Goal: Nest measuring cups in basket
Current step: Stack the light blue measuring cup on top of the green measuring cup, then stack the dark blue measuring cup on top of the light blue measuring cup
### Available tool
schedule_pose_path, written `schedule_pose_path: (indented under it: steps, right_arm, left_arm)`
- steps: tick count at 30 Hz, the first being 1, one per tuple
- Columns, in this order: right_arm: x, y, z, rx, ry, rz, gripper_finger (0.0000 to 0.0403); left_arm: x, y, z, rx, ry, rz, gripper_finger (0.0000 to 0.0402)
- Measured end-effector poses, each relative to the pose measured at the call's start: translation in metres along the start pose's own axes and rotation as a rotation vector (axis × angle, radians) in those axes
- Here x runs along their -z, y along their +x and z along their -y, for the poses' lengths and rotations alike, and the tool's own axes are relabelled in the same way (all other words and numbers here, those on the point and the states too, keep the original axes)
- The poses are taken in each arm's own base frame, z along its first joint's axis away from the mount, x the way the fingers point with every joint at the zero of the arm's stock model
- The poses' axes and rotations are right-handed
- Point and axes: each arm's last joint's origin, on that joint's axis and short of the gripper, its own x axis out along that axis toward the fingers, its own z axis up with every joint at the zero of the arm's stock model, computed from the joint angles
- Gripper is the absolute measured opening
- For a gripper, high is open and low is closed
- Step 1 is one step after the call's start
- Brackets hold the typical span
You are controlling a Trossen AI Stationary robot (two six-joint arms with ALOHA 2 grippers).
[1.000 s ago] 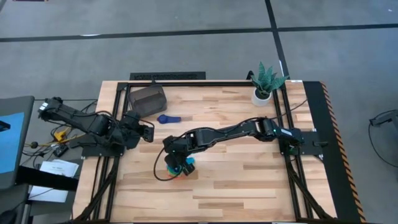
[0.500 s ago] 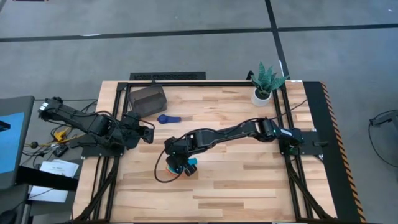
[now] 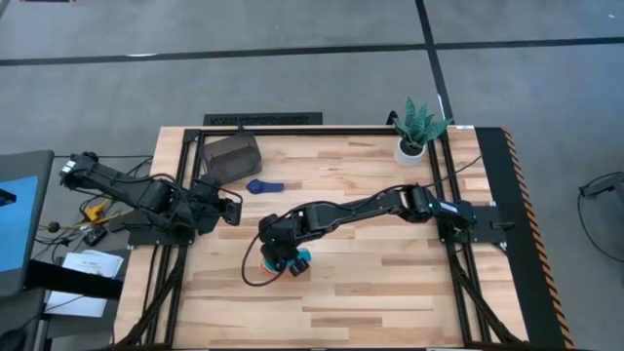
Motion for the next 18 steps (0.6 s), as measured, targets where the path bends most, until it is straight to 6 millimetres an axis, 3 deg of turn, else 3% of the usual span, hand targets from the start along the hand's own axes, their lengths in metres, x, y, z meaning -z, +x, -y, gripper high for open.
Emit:
schedule_pose_path:
  steps: [4, 9, 13, 18]
  right_arm:
    - [0.002, -0.001, 0.006, 0.008, 0.043, -0.001, 0.0168]
    - [0.000, -0.018, 0.016, 0.032, 0.101, 0.013, 0.0205]
    - [-0.005, -0.043, 0.034, 0.071, 0.182, 0.058, 0.0212]
    - [0.019, -0.060, 0.070, 0.107, 0.312, 0.007, 0.0198]
  left_arm:
    - [0.000, 0.000, 0.000, 0.000, 0.000, 0.000, 0.0141]
    - [0.000, 0.000, 0.000, -0.002, 0.002, -0.001, 0.0141]
    - [0.000, 0.000, -0.001, -0.007, 0.019, 0.010, 0.0141]
    - [-0.001, 0.000, -0.002, -0.017, 0.023, 0.028, 0.0141]
